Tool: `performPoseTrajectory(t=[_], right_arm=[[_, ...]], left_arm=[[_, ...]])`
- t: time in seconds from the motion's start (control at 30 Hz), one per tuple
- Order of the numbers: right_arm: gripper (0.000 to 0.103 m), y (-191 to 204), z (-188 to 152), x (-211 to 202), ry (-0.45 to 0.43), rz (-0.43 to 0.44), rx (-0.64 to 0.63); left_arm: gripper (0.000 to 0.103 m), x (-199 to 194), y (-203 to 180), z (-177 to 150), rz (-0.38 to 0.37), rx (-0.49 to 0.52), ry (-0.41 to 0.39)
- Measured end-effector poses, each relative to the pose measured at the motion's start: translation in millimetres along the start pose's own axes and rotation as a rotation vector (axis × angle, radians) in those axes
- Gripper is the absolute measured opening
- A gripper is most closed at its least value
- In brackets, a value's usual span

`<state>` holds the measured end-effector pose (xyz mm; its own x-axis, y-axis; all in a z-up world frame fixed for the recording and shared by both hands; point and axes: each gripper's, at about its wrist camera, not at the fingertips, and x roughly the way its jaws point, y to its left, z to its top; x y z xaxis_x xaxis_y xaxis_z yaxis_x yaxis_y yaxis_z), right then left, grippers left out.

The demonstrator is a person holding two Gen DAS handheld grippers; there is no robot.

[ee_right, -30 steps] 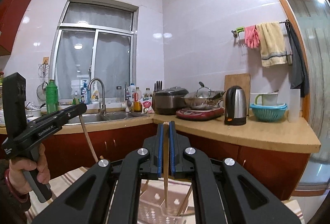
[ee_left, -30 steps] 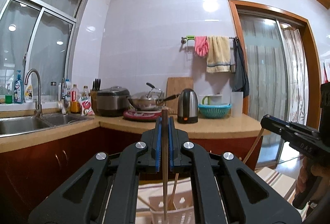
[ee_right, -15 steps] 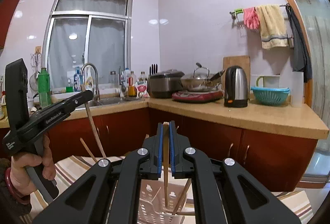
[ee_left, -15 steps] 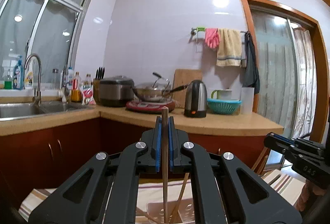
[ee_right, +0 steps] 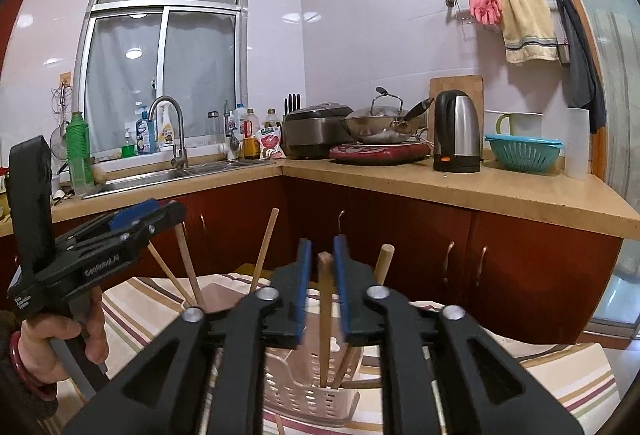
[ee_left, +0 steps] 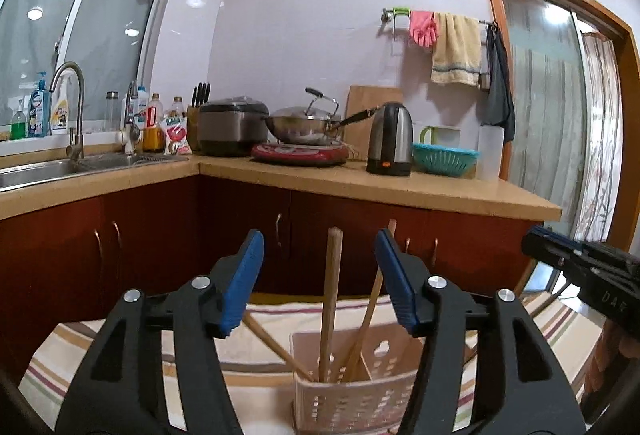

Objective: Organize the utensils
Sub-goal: 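Open both tools to drop the chopsticks into the caddy, then move both tools back down to the remaining chopsticks on the table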

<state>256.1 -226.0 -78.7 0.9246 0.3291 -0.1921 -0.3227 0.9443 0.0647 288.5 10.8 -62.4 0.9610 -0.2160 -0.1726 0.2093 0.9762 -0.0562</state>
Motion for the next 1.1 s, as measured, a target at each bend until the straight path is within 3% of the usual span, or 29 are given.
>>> performPoseTrajectory(t=[0.23, 0.6, 1.1], right_arm=[[0.052, 5.9, 3.1, -23.5, -0.034, -0.031, -0.016], [0.056, 15.1, -20.1, -74.2, -0.007, -0.057, -0.003], [0.056, 36.6, -139.9, -118.5, 0.210, -0.046, 0.042]], left_arm=[[0.076, -17.4, -1.1, -9.3, 0.012, 0.030, 0.043], [0.081, -76.0, -5.6, -41.6, 0.064, 0.084, 0.103], [0.081, -155.1, 15.8, -140.5, 0.166, -0.002, 0.316]])
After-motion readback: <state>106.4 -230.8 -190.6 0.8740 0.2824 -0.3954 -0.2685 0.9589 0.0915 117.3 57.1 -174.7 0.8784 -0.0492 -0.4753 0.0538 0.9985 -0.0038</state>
